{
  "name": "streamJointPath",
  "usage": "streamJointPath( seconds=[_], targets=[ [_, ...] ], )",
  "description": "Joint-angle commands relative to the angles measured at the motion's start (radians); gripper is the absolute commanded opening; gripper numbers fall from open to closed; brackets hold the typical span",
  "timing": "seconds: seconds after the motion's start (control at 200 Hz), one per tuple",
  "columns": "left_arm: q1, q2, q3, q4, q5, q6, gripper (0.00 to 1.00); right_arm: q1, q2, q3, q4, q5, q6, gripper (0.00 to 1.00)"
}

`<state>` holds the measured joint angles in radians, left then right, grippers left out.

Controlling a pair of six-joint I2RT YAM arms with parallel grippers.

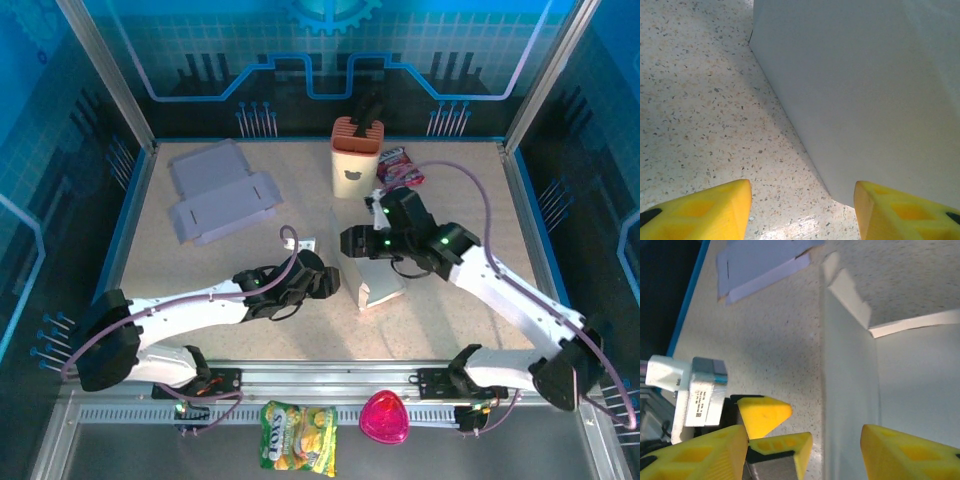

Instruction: Fold the paper box

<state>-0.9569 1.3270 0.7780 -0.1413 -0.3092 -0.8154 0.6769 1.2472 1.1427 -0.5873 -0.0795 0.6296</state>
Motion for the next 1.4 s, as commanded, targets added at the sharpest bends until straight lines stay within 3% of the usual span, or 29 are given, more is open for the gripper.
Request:
streamJointPath(
  seconds=[0.0,0.305,0.53,0.645,0.72,0.895,1.07,1.181,1.296,1.396],
  targets=[
    [-0.003,-0.014,0.013,0.017,0.019,0.018,0.57,0.035,0.075,0.073,-0.137,0.023,-0.133,0.60],
    [-0.004,-0.111,-0.009,-0.067,0.002,0.024,0.58,0.065,0.200,0.160,-0.176,0.085,-0.103,0.48],
    [-0.003,-0.201,-0.036,-0.114,-0.002,0.035,0.58,0.075,0.221,0.145,-0.106,0.099,-0.026,0.22],
    [-0.003,-0.252,-0.040,-0.152,-0.010,0.053,0.60,0.076,0.210,0.114,-0.032,0.120,0.072,0.00],
    [-0.004,-0.284,-0.039,-0.179,-0.018,0.059,0.60,0.083,0.194,0.082,0.027,0.157,0.161,0.00],
    [-0.002,-0.364,-0.064,-0.222,-0.032,0.059,0.60,0.124,0.102,0.020,0.079,0.398,0.465,0.00],
    [-0.002,-0.437,-0.088,-0.261,-0.047,0.062,0.61,0.162,0.052,0.000,-0.011,0.660,0.865,0.00],
    [-0.003,-0.450,-0.098,-0.270,-0.036,0.065,0.61,0.182,0.107,0.080,-0.204,0.769,1.148,0.00],
    [-0.003,-0.438,-0.106,-0.265,-0.015,0.071,0.61,0.180,0.229,0.245,-0.492,0.773,1.448,0.00],
    [-0.004,-0.420,-0.111,-0.257,-0.003,0.076,0.61,0.180,0.324,0.368,-0.665,0.773,1.603,0.00]
  ],
)
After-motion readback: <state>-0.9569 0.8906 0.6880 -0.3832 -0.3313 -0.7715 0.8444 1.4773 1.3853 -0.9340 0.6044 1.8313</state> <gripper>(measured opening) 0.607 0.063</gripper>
